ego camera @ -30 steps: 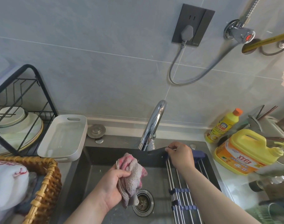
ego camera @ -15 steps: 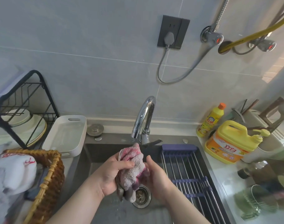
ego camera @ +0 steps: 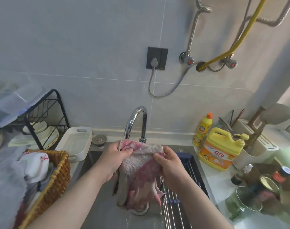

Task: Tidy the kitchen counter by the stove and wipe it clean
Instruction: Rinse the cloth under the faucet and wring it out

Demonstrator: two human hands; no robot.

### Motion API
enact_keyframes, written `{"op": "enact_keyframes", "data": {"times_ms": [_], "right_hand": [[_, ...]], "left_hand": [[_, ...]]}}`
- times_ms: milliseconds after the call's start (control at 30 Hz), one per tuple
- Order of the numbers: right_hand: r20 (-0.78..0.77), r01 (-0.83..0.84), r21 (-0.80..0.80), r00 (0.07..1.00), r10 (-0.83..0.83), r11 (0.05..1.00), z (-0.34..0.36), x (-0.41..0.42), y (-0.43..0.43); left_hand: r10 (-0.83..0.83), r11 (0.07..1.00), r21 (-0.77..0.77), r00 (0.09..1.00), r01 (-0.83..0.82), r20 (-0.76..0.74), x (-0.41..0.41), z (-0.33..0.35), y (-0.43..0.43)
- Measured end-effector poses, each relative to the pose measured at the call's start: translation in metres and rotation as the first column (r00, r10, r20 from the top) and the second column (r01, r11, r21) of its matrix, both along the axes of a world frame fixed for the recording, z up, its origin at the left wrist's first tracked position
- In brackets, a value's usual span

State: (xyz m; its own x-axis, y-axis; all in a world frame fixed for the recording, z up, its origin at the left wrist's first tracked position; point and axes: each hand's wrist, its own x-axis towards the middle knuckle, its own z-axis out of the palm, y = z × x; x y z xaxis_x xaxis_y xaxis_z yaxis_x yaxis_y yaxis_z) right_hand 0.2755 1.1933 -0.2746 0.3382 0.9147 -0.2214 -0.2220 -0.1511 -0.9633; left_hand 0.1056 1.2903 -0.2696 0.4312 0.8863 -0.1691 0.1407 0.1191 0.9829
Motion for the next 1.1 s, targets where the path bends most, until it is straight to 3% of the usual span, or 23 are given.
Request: {"op": "enact_keyframes", "data": {"times_ms": [200, 367, 533, 667, 1000, 1100], "right_hand": [[0.354, -0.022, 0.092, 0.935, -0.012, 0.995, 0.032, 0.007, -0.010], [0.403, -0.013, 0.135, 0.914, -0.042, 0.991, 0.051, 0.014, -0.008], [0.283, 0.056, 0.139, 0.955, -0.094, 0.989, 0.061, 0.016, -0.007], [0.129, -0.028, 0.202, 0.992, 0.002, 0.979, 0.073, 0.012, -0.005], [0.190, -0.166, 0.357, 0.976, 0.102, 0.919, 0.130, -0.001, 0.014], [0.133, -0.197, 0.336, 0.978, 0.161, 0.921, 0.138, 0.000, 0.015]], "left_hand": [[0.040, 0.992, 0.114, 0.997, -0.047, 0.060, 0.003, 0.030, -0.012], [0.004, 0.970, 0.245, 1.000, -0.008, 0.017, 0.007, 0.056, -0.017], [-0.011, 0.956, 0.294, 1.000, 0.004, 0.023, 0.014, 0.079, -0.020], [0.003, 0.967, 0.253, 0.995, -0.028, 0.099, 0.015, 0.086, -0.020], [0.131, 0.965, 0.211, 0.984, -0.155, 0.124, 0.003, 0.073, -0.021], [0.183, 0.931, 0.297, 0.976, -0.210, 0.117, 0.004, 0.068, -0.026]]}}
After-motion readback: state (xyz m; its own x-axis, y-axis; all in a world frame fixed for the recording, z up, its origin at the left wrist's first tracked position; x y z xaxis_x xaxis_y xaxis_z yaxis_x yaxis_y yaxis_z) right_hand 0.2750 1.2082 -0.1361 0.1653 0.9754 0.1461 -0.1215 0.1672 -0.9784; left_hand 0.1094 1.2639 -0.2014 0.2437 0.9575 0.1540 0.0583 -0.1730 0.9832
